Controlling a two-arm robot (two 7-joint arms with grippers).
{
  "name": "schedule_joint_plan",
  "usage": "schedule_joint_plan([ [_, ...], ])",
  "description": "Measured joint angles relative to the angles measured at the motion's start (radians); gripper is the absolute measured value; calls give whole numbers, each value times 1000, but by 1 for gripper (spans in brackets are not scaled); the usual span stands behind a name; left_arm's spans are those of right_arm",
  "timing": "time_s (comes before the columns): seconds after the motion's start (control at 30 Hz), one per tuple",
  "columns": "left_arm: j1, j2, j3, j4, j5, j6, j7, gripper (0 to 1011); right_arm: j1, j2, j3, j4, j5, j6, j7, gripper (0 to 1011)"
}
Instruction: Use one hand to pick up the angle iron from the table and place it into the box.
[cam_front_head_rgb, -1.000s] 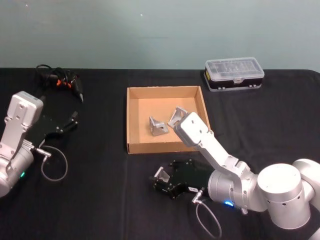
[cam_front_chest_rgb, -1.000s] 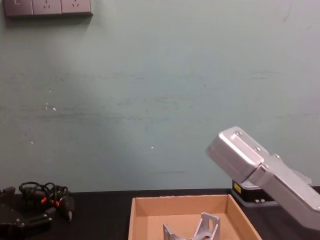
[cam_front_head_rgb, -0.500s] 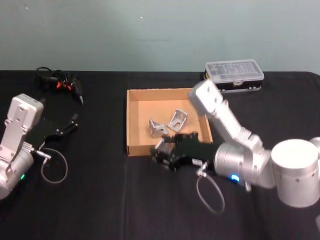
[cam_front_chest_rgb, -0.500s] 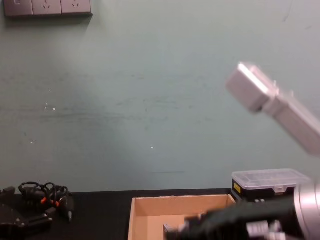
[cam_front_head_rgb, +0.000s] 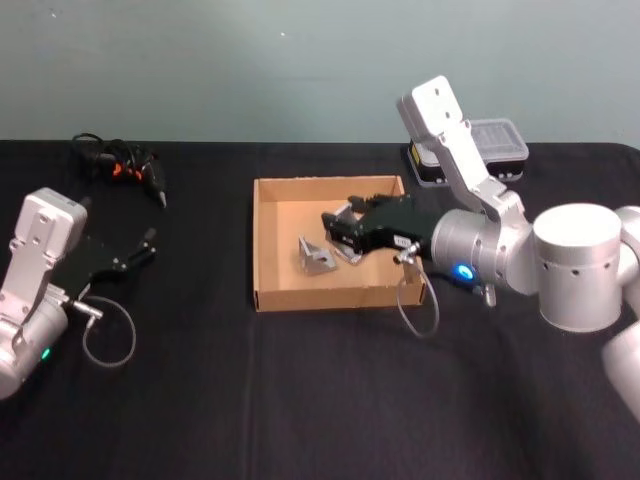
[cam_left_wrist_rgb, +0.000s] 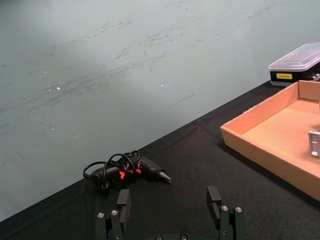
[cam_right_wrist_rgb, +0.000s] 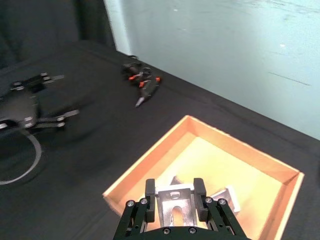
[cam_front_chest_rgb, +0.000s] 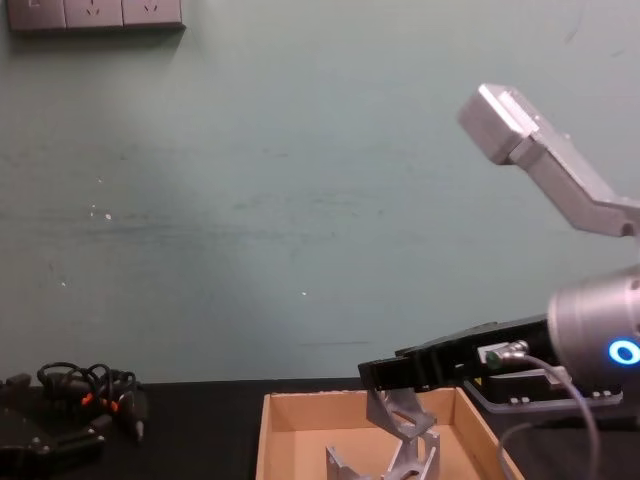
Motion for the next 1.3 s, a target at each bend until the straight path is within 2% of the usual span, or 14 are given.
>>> schedule_joint_plan([
  [0.27,0,0,0,0,0,0,0,1000,71,-81,-4,155,-37,-16,-35,453],
  [0.53,0,0,0,0,0,0,0,1000,96,-122,-18,241,-72,-8,-45,453],
  [0.83,0,0,0,0,0,0,0,1000,100,-134,-20,272,-98,10,-44,453],
  [1.1,0,0,0,0,0,0,0,1000,99,-133,-19,270,-97,9,-44,453],
  [1.3,0,0,0,0,0,0,0,1000,98,-132,-19,267,-96,8,-44,622],
])
